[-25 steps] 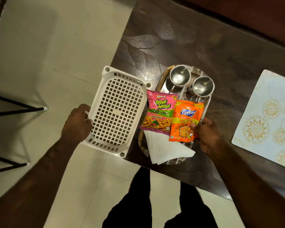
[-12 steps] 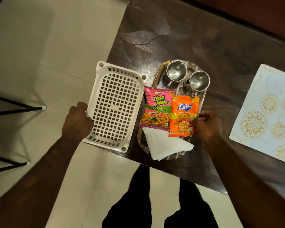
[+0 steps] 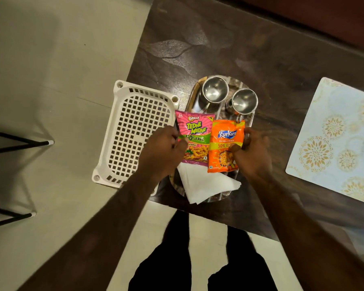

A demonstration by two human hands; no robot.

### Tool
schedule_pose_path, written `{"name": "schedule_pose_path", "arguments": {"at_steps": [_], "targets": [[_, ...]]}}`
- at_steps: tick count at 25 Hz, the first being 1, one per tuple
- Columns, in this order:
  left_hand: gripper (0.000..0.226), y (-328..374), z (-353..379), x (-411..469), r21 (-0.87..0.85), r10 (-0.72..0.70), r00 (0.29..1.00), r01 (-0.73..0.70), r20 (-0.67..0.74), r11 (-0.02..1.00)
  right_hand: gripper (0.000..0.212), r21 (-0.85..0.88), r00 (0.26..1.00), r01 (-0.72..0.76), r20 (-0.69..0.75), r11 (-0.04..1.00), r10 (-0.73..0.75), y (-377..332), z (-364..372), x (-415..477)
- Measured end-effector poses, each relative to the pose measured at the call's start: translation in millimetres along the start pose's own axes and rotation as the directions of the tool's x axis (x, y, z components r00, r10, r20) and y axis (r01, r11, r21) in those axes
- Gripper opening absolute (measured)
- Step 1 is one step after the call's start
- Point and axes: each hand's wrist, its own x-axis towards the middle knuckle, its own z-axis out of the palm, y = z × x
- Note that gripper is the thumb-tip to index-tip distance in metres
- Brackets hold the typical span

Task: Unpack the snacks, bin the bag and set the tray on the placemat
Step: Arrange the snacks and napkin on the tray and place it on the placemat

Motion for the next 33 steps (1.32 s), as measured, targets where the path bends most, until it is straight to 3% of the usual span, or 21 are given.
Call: {"name": "schedule_pose_path", "arguments": {"at_steps": [4, 6, 11, 15, 20, 23, 26, 28, 30, 32, 33], "targets": [[0.059, 4.1, 15.4, 12.9, -0.019, -0.083, 0.989, 0.086, 0.120, 0.996, 0.052, 0.064, 0.998, -0.065, 0.016, 0.996, 0.065, -11.5, 4.7, 3.1], [0.053, 3.9, 15.3, 12.3, -0.065, -0.098, 0.987, 0.107, 0.126, 0.992, 0.055, 0.146, 0.987, -0.158, 0.003, 0.977, 0.159, -13.6, 4.8, 3.3], [0.016, 6.5, 3.6, 9.0, -0.329, -0.136, 0.978, 0.183, 0.161, 0.926, 0.046, 0.306, 0.969, -0.245, 0.059, 0.920, 0.238, -19.3, 1.7, -0.6], [0.029, -9.7, -26.2, 11.6, -0.470, -0.260, 0.959, 0.283, 0.115, 0.836, 0.042, 0.378, 0.949, -0.314, 0.139, 0.871, 0.282, -31.2, 2.7, -7.6], [0.021, -43.7, -75.1, 14.6, -0.355, -0.411, 0.898, 0.336, -0.159, 0.872, 0.044, 0.430, 0.949, -0.258, 0.279, 0.865, 0.144, -67.5, 29.5, -21.0], [0.027, -62.1, -90.9, 26.1, -0.333, -0.408, 0.886, 0.324, -0.220, 0.885, 0.046, 0.519, 0.945, -0.207, 0.325, 0.829, 0.033, -95.4, 53.6, -25.0], [0.037, -75.2, -94.7, 34.0, -0.191, -0.323, 0.918, 0.283, -0.228, 0.940, 0.045, 0.554, 0.951, -0.147, 0.308, 0.819, -0.037, -109.9, 73.5, -22.9], [0.048, -78.8, -93.1, 33.8, -0.037, -0.274, 0.915, 0.276, -0.297, 0.961, 0.037, 0.495, 0.964, -0.060, 0.253, 0.867, -0.077, -109.0, 74.8, -23.3], [0.048, -78.4, -92.1, 26.9, 0.062, -0.203, 0.863, 0.260, -0.463, 0.964, 0.033, 0.379, 0.982, 0.030, 0.163, 0.925, -0.098, -99.1, 66.8, -24.5], [0.031, -73.5, -89.2, 16.3, 0.095, -0.057, 0.819, 0.135, -0.571, 0.986, 0.034, 0.213, 0.985, 0.054, 0.152, 0.975, -0.088, -79.8, 54.7, -23.1], [0.021, -73.2, -85.1, 12.4, 0.090, 0.005, 0.831, 0.055, -0.556, 0.994, 0.035, 0.095, 0.978, 0.056, 0.193, 0.994, -0.074, -68.8, 49.3, -21.4]]}}
